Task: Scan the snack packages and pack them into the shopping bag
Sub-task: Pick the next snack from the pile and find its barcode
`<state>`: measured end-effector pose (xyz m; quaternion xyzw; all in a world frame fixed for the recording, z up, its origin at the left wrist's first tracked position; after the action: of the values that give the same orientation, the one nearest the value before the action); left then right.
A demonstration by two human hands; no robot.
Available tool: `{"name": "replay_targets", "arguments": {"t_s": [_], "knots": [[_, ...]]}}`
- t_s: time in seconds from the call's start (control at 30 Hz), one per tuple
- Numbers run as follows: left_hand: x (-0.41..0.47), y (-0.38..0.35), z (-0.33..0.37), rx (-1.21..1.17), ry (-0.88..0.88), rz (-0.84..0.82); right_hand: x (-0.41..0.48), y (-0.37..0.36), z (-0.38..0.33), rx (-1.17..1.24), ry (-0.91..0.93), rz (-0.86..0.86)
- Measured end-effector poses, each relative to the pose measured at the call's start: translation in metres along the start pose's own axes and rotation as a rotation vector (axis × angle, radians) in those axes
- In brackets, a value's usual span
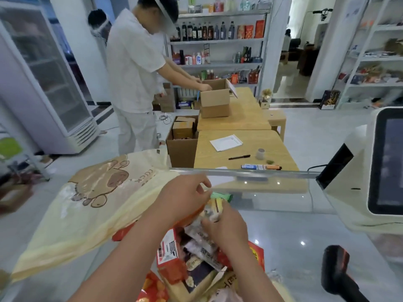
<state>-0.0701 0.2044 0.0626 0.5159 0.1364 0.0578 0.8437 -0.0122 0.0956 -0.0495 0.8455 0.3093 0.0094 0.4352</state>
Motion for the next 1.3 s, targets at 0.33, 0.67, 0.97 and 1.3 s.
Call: {"name": "replay_targets", "arguments": {"t_s": [0.33, 0.67, 0.97, 1.3], "knots": [[0.026, -0.01, 0.043, 0.156, -0.412, -0.159, -0.063, 0.103, -0.001, 0.383, 0.311, -0.348], [0.029, -0.025, 0.064, -0.426, -0.482, -0.429, -0.098, 0.132, -0.001, 0.679, 0.283, 0.141], [0.025, -0.073, 0.093, -0.976, -0.481, -0.515, -0.124, 0.13, 0.01, 0.678, 0.273, 0.419], [0.036, -0.135, 0.135, -1.214, -0.101, -0.4, -0.128, 0.139, 0.126, 0.459, -0.073, 0.381]]}}
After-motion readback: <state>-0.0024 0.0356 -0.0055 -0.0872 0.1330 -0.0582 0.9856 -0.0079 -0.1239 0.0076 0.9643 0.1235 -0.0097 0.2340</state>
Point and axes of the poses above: each hand's wrist, its own x-axis towards the middle knuckle, its own y-axis out of the back of the hand, z = x × y, the point moved 3 cm from there along x, towards the middle knuckle, and after that the axes turned 14 degrees about -z, right-handed, at the moved point
